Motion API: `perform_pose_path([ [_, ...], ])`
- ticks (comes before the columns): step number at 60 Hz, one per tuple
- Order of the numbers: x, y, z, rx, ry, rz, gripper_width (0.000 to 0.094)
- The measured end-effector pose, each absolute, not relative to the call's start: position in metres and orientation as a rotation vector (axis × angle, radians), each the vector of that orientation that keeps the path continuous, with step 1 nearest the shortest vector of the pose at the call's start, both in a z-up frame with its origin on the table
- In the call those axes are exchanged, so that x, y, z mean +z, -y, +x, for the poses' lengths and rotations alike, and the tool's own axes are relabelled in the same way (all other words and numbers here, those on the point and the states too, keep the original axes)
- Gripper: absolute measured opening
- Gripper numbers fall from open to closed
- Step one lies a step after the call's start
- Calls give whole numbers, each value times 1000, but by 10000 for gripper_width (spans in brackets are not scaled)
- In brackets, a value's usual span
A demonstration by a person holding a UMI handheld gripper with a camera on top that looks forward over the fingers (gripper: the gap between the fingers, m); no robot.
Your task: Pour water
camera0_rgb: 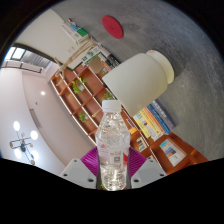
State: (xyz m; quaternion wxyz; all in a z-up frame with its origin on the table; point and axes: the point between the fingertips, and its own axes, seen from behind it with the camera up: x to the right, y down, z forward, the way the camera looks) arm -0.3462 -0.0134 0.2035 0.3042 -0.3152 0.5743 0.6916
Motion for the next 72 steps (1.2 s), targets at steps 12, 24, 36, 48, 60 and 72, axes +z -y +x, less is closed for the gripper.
perform_pose_path([
  [12, 207, 14, -358, 1822, -1474, -915, 372],
  [24, 239, 25, -374, 1408, -965, -1332, 374],
  [36, 267, 21, -315, 579, -412, -1581, 375],
  [48, 258, 14, -204, -78, -253, -1637, 374],
  [60, 212, 7, -123, -392, -235, -1711, 373],
  [72, 152, -13, -97, -343, -266, -1730, 374],
])
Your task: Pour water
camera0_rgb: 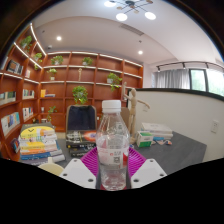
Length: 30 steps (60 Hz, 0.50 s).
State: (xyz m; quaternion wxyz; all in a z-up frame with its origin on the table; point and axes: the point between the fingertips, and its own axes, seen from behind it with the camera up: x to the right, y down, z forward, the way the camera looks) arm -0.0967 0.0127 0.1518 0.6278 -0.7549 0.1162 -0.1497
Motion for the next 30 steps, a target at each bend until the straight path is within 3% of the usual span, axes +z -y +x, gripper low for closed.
perform_pose_path([
  [14, 109, -25, -93, -259, -269, -1744, 380],
  [21, 112, -24, -93, -237, -273, -1709, 401],
  [30, 113, -22, -93, -217, -283, -1695, 549],
])
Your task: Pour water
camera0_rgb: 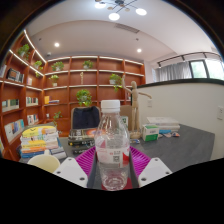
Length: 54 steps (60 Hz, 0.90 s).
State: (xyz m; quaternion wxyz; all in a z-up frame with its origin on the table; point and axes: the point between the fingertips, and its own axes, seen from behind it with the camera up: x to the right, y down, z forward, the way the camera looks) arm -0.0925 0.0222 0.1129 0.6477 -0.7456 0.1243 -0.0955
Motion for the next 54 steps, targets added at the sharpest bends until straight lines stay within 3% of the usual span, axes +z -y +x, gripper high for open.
perform_pose_path([
  [3, 113, -19, -94, -198, -279, -1700, 614],
  [8, 111, -15, -105, -140, -248, -1716, 798],
  [12, 111, -7, -113, -100, -240, -1719, 850],
  [54, 152, 192, -206, -17, -13, -1813, 854],
])
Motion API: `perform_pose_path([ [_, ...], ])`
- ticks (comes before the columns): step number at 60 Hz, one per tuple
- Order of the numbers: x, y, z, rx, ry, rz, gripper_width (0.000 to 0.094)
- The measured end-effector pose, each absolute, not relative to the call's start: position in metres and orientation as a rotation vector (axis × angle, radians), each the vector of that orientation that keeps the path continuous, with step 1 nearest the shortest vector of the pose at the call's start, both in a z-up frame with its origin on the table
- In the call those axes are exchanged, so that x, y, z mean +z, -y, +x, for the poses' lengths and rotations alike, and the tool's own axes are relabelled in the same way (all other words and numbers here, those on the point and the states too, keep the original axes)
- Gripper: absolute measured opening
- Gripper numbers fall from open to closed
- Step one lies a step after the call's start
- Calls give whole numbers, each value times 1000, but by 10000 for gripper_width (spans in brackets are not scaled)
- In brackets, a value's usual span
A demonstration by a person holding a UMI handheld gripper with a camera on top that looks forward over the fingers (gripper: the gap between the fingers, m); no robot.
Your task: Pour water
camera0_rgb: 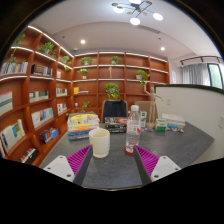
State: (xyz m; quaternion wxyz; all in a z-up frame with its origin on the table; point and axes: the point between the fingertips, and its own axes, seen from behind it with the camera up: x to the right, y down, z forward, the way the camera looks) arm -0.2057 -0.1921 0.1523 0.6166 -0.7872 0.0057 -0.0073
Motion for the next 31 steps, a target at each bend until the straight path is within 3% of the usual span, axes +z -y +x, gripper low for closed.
perform_pose_path([
  [31, 166, 202, -238, 44, 133, -1785, 851],
])
